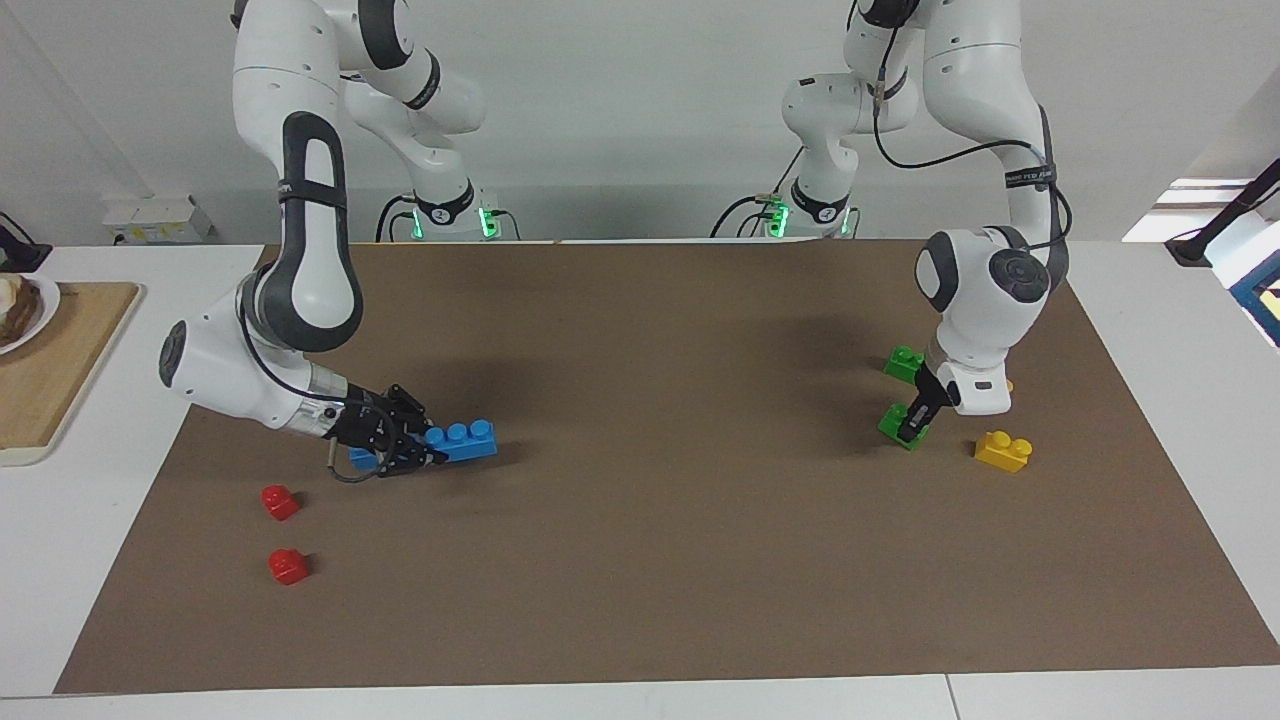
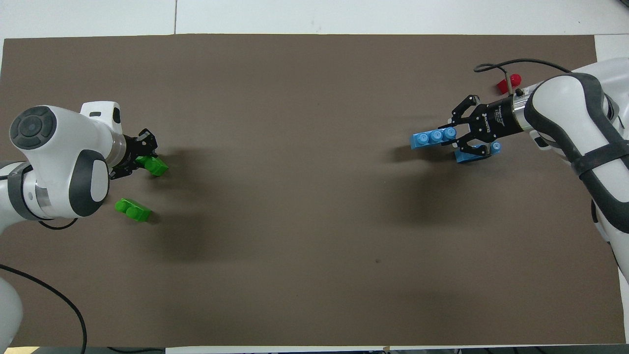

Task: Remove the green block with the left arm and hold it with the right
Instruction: 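Set down the green brick with the left gripper while the right gripper releases blue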

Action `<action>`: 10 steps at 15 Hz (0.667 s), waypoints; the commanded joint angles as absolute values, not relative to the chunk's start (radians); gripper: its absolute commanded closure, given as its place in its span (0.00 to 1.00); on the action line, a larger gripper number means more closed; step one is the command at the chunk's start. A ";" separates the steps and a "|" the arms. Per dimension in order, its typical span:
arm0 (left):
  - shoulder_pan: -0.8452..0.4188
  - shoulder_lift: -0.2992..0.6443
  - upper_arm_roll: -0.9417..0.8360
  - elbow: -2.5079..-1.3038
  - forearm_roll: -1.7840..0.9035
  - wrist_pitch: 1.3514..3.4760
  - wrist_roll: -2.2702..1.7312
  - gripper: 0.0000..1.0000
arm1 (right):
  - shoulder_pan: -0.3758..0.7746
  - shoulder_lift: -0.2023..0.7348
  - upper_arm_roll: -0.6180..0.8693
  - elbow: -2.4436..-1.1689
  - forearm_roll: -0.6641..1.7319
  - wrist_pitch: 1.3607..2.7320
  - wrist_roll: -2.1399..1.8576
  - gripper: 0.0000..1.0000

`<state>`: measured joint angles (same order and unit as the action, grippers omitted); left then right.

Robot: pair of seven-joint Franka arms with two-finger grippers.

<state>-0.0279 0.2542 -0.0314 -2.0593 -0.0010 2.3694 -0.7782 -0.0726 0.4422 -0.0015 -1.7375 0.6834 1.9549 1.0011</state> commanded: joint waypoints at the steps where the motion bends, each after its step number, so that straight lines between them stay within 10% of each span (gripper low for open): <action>1: 0.003 0.279 -0.041 -2.054 0.014 2.396 -0.742 1.00 | -0.080 0.411 0.006 -1.825 0.676 2.023 0.954 1.00; 3: 0.002 0.279 -0.041 -2.051 0.014 2.390 -0.741 0.98 | -0.075 0.416 0.005 -1.835 0.698 2.043 0.940 1.00; 5: -0.008 0.279 -0.041 -2.049 0.014 2.382 -0.741 0.01 | -0.075 0.422 0.005 -1.835 0.703 2.048 0.928 1.00; 10: 0.002 0.216 -0.043 -2.042 0.012 2.290 -0.721 0.00 | -0.051 0.417 0.005 -1.868 0.704 2.100 0.928 1.00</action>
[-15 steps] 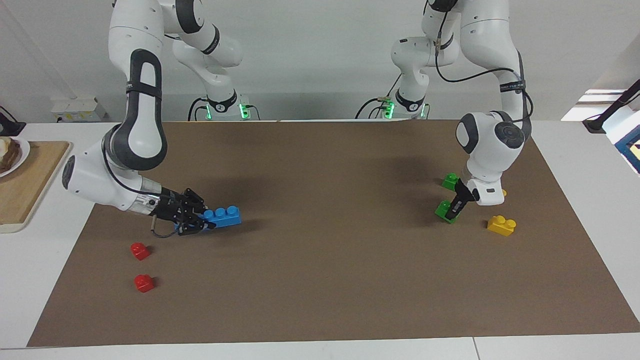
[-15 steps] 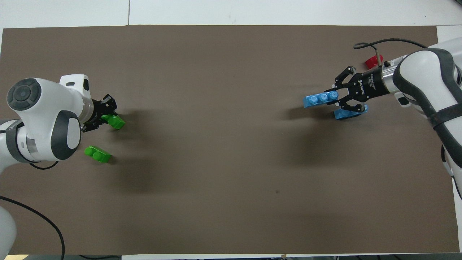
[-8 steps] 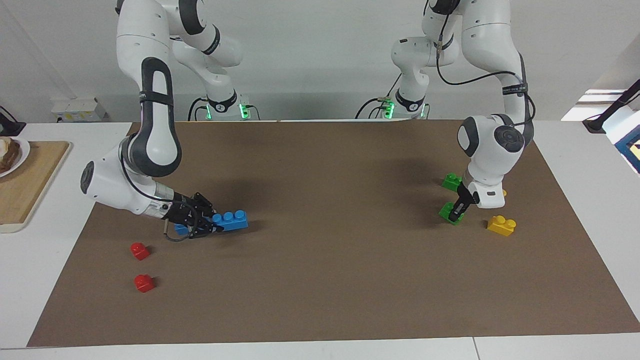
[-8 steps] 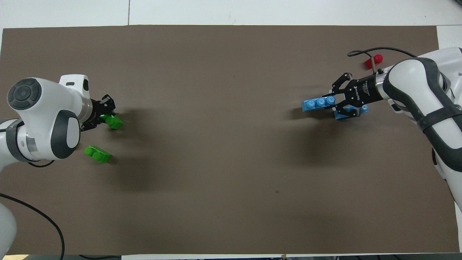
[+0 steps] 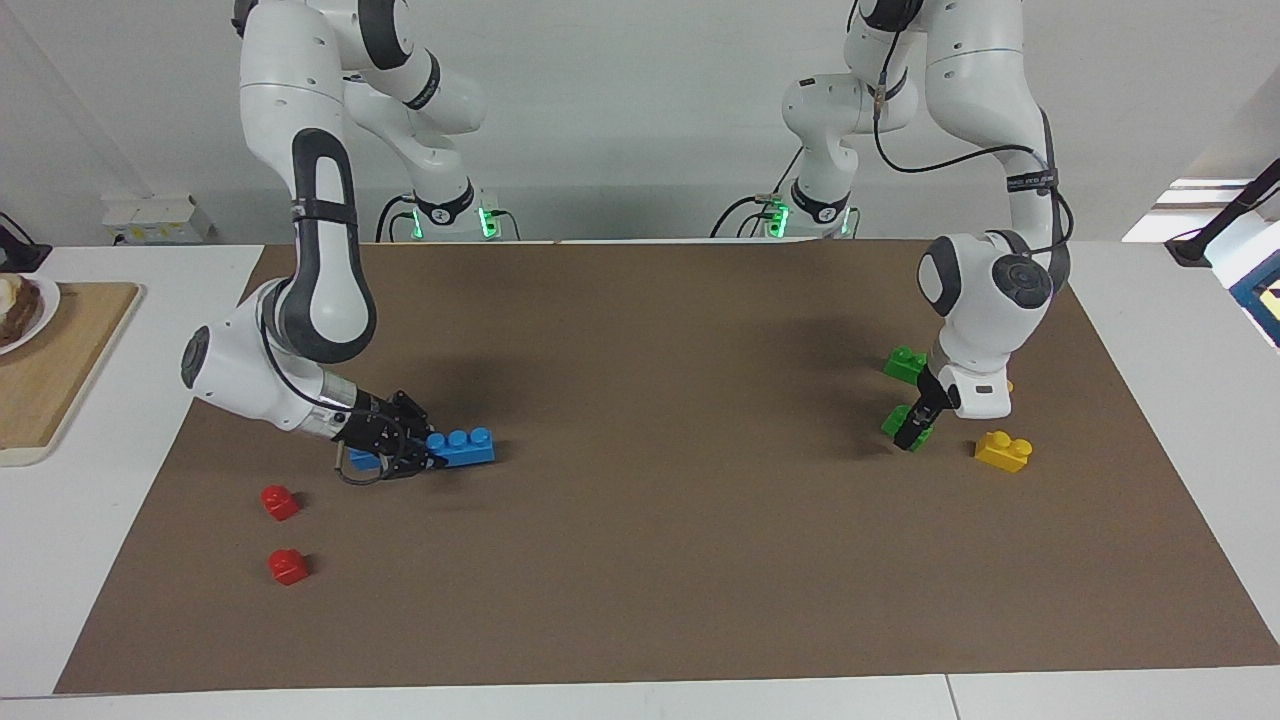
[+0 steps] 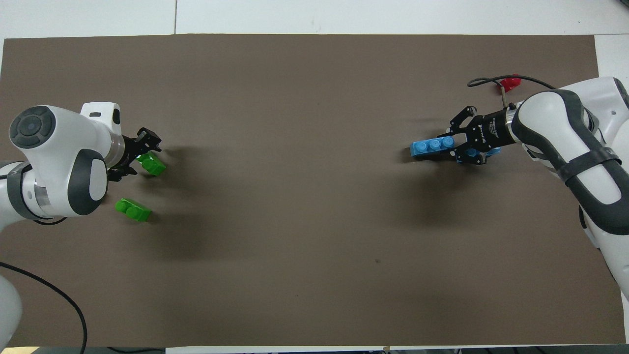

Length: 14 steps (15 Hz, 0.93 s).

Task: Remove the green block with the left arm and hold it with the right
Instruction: 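Set down the green brick with the left gripper while the right gripper releases blue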

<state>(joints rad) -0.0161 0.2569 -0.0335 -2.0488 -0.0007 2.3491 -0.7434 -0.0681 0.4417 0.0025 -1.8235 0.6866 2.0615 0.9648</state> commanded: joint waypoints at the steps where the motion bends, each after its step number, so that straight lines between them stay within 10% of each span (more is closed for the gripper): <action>1: 0.002 0.206 -0.043 -2.039 0.012 2.272 -0.721 0.00 | -0.049 0.417 0.006 -1.870 0.704 2.102 0.927 1.00; 7: 0.002 0.117 -0.043 -1.971 0.012 2.093 -0.611 0.00 | -0.041 0.416 0.005 -1.871 0.704 2.109 0.931 1.00; 10: 0.003 0.074 -0.041 -1.933 0.012 2.027 -0.514 0.00 | -0.041 0.417 0.005 -1.861 0.701 2.106 0.939 0.15; 14: 0.006 0.068 -0.040 -1.806 0.014 1.904 -0.320 0.00 | -0.044 0.393 0.002 -1.842 0.687 2.073 0.942 0.00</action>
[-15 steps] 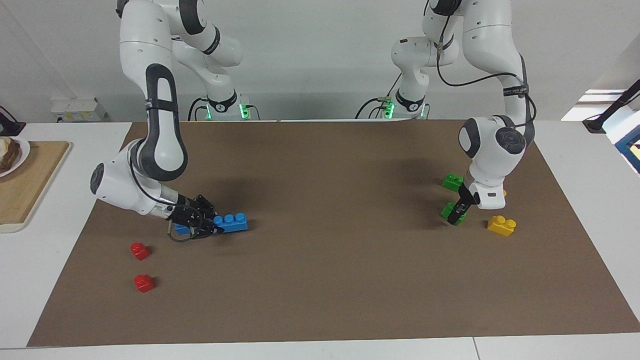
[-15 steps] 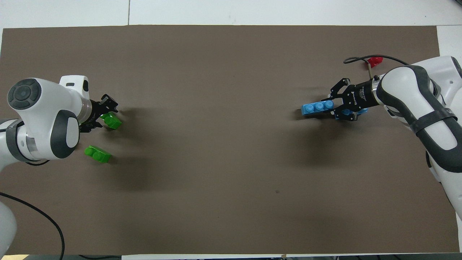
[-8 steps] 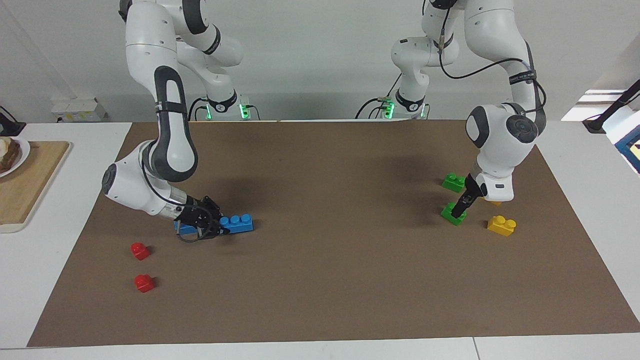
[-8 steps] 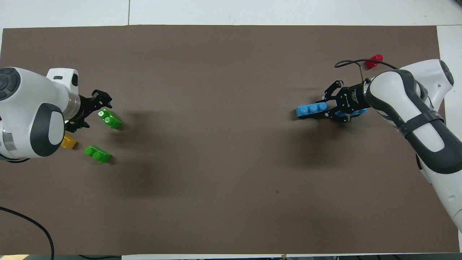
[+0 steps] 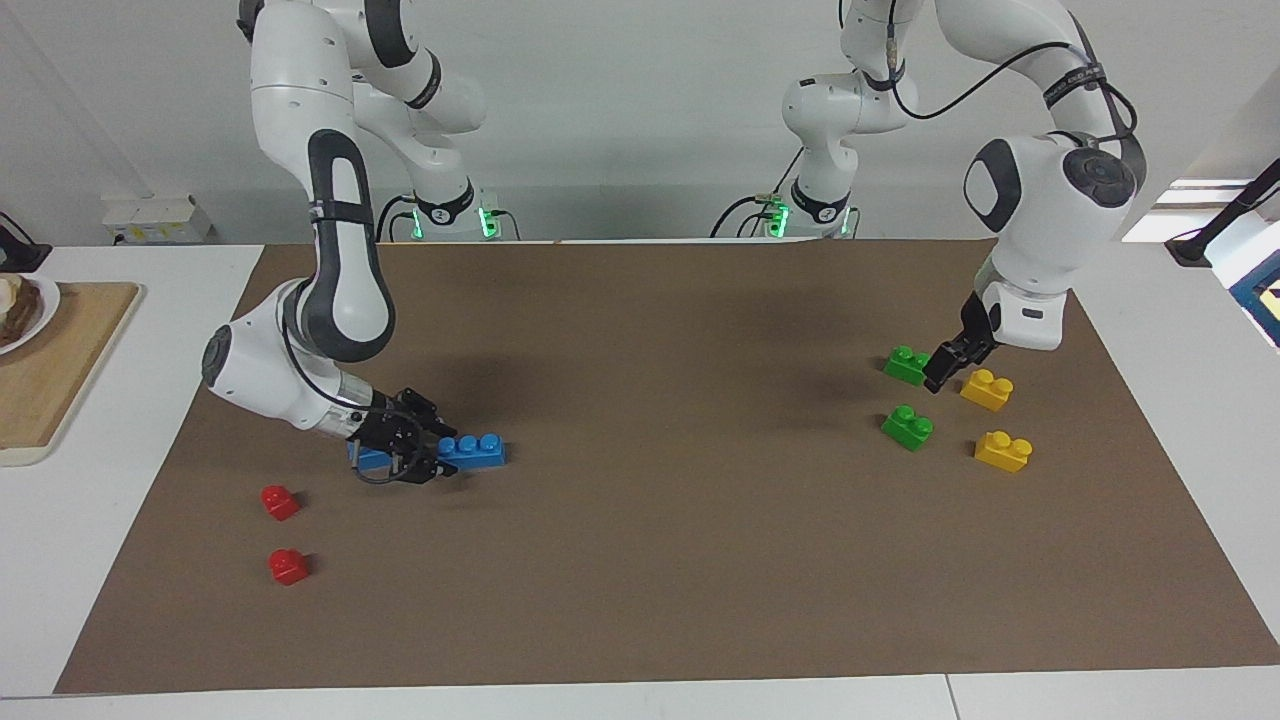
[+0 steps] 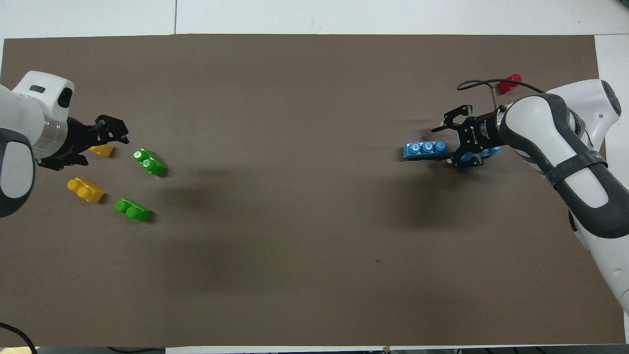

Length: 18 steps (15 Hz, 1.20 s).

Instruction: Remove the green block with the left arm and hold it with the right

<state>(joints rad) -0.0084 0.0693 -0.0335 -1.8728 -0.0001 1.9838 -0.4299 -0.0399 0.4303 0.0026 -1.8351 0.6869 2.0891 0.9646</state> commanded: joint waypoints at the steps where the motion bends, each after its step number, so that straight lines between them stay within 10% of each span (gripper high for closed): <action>1: 0.006 0.052 -0.038 -1.786 0.012 1.872 -0.248 0.00 | -0.048 0.379 0.002 -1.838 0.687 2.044 0.943 0.00; 18: -0.023 -0.054 -0.011 -1.648 -0.025 1.545 -0.018 0.00 | -0.043 0.011 0.008 -1.756 0.201 1.729 0.579 0.00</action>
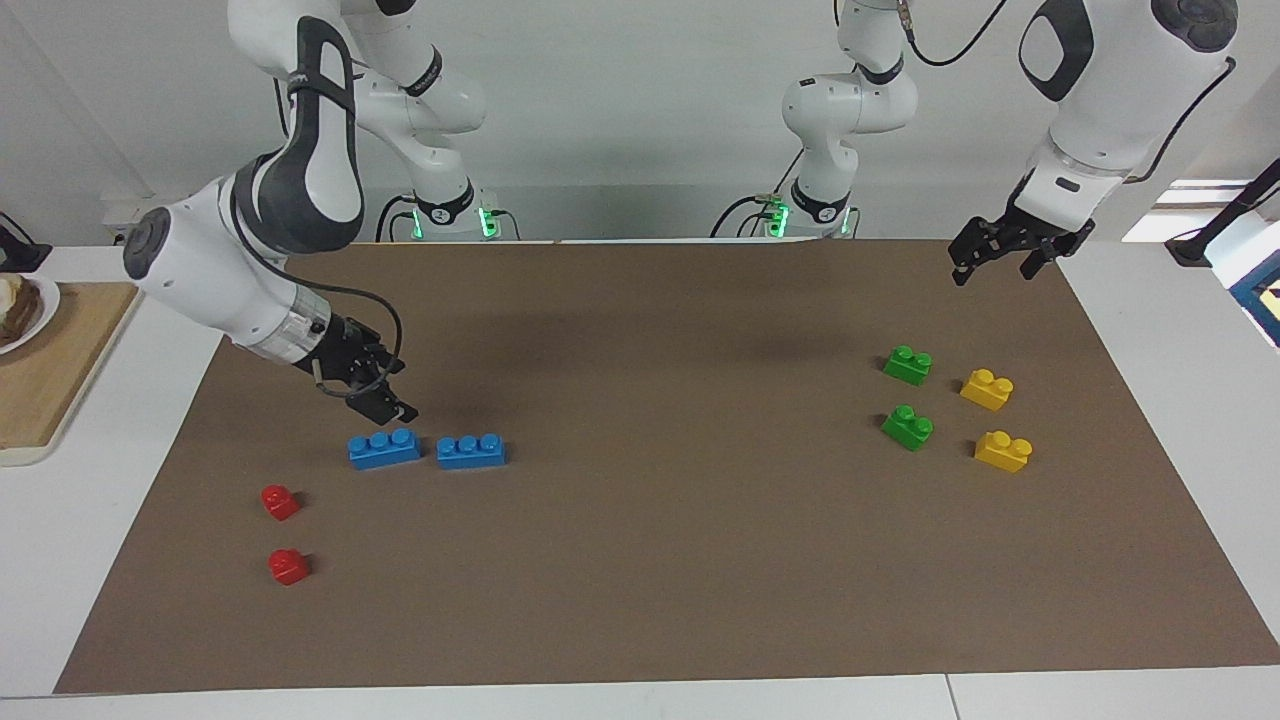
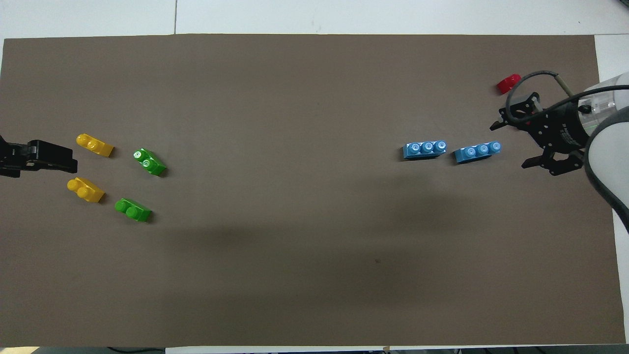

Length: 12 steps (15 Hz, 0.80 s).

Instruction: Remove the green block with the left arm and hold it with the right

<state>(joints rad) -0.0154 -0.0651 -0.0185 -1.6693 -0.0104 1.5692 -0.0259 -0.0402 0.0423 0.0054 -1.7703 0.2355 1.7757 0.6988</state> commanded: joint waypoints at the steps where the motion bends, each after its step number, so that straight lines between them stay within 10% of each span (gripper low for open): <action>1: -0.021 -0.054 -0.011 -1.646 -0.026 1.540 -0.017 0.00 | -0.043 -0.014 0.008 -1.755 0.195 1.694 0.527 0.00; 12: -0.015 -0.060 -0.011 -1.652 -0.031 1.545 -0.015 0.00 | -0.060 -0.181 0.011 -1.770 0.060 1.575 -0.023 0.00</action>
